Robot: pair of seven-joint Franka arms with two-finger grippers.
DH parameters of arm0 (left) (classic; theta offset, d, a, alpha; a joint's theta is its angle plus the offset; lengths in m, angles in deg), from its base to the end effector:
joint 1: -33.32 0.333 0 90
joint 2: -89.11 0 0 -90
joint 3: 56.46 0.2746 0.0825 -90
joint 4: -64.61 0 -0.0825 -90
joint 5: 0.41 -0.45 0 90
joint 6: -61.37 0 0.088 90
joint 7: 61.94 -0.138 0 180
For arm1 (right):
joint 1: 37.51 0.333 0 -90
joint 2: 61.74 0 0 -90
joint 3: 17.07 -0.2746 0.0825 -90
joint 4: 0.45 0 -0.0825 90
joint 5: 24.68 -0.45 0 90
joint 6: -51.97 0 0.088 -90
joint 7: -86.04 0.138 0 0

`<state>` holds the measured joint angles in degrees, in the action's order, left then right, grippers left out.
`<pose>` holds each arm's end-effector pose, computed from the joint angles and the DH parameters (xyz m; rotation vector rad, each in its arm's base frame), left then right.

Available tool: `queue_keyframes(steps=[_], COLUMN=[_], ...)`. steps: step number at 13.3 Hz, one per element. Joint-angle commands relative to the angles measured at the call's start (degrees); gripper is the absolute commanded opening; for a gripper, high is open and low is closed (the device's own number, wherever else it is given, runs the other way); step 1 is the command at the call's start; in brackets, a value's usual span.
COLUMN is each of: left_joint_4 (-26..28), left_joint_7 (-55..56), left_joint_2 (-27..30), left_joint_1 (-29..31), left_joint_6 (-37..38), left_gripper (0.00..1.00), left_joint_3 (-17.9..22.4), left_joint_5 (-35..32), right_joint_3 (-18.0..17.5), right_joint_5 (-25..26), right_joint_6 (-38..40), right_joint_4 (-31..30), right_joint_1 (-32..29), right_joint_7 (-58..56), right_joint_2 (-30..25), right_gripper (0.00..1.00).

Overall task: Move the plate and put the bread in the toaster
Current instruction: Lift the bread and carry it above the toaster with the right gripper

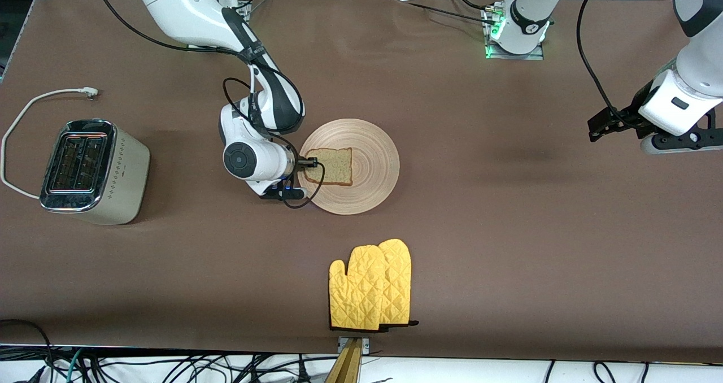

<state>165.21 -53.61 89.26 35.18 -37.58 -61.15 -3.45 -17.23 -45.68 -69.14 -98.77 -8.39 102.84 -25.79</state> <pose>0.6232 -0.0243 0.4672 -3.0837 -0.1343 0.0323 0.5677 0.3482 0.1009 -2.9239 0.0142 0.4774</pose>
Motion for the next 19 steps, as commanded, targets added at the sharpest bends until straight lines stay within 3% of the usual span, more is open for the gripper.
queue_keyframes(steps=[1,6,10,12,14,16,19], left_joint_4=[-0.9,-0.9,-1.0,-0.9,-0.9,-0.9,-0.9], left_joint_7=[0.3,0.3,0.3,0.3,0.3,0.3,0.3], left_joint_2=[-0.2,-0.2,-0.2,-0.2,-0.2,-0.2,-0.2], left_joint_1=[-0.1,0.0,0.0,0.0,0.0,-0.1,-0.1], left_joint_6=[1.1,1.1,1.1,1.1,1.1,1.1,1.1], left_gripper=[1.0,1.0,1.0,1.0,1.0,1.0,1.0], left_joint_3=[0.0,0.0,0.0,0.0,0.0,0.0,0.0], left_joint_5=[0.8,0.8,0.8,0.8,0.8,0.8,0.8], right_joint_3=[0.3,2.1,8.1,11.1,14.2,17.9,27.6], right_joint_5=[1.0,1.0,3.2,7.3,14.6,20.4,22.9], right_joint_6=[-1.8,-0.2,15.2,24.4,33.9,39.7,43.1], right_joint_4=[-0.6,1.3,10.9,17.0,21.8,23.0,22.9], right_joint_1=[1.4,0.2,0.2,0.2,0.2,0.2,0.2], right_joint_7=[0.3,-0.9,-1.8,-1.8,-2.3,-8.0,-18.2], right_joint_2=[0.2,-2.2,-5.3,-6.4,-7.7,-9.5,-10.4], right_gripper=[0.0,0.0,0.0,0.0,0.0,0.0,0.0])
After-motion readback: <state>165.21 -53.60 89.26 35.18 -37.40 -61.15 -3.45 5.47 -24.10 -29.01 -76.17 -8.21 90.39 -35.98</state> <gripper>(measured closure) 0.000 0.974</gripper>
